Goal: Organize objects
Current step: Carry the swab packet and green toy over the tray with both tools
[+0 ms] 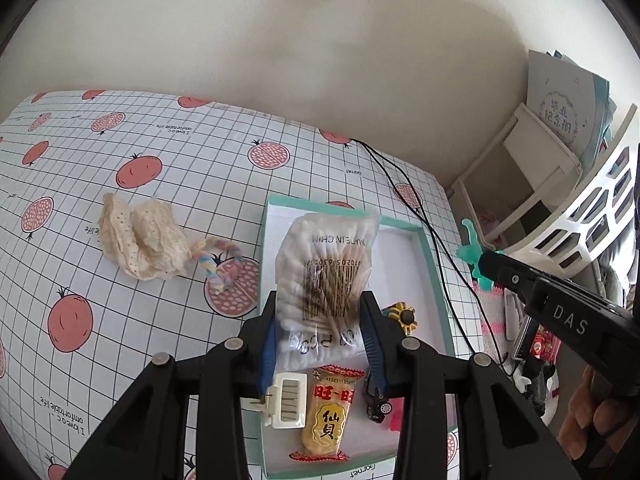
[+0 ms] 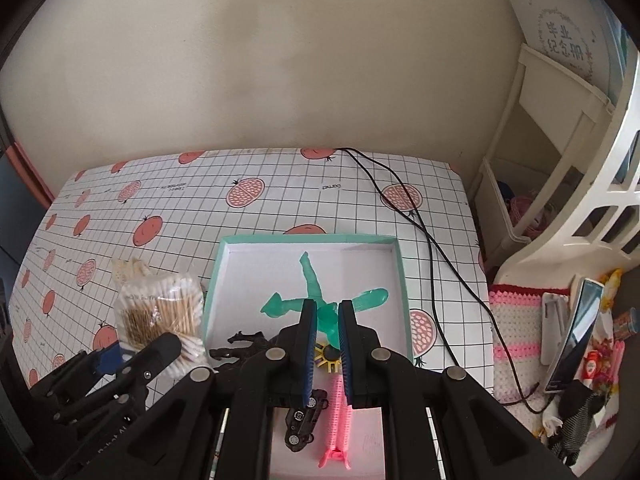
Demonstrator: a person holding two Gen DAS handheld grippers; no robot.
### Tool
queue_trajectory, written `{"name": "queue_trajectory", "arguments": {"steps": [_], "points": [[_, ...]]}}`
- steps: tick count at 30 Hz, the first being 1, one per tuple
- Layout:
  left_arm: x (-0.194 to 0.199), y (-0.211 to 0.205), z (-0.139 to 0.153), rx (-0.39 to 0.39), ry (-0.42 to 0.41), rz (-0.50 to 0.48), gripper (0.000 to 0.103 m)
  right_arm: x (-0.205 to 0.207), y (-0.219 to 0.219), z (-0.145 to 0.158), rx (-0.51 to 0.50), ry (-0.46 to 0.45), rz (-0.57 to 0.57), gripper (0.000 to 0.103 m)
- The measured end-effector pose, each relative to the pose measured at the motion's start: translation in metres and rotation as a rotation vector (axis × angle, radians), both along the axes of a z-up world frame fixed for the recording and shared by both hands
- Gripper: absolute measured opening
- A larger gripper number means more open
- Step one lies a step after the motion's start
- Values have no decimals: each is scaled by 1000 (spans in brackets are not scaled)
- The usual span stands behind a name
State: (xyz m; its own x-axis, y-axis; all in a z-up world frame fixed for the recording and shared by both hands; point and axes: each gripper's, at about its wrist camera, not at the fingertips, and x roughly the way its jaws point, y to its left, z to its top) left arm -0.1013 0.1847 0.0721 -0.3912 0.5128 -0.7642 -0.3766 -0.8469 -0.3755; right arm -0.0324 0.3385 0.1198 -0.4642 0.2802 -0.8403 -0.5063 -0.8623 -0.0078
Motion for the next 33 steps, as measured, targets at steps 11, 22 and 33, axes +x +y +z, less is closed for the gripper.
{"name": "queue_trajectory", "arguments": {"steps": [11, 22, 33], "points": [[9, 28, -32, -87, -78, -70, 40, 6, 34, -51, -32, -146, -98, 12], [7, 32, -51, -127, -131, -85, 40, 10, 46, -101, -84, -270, -124, 12], [4, 29, -51, -110, -164, -84, 48, 7, 42, -98, -74, -281, -119, 14]]}}
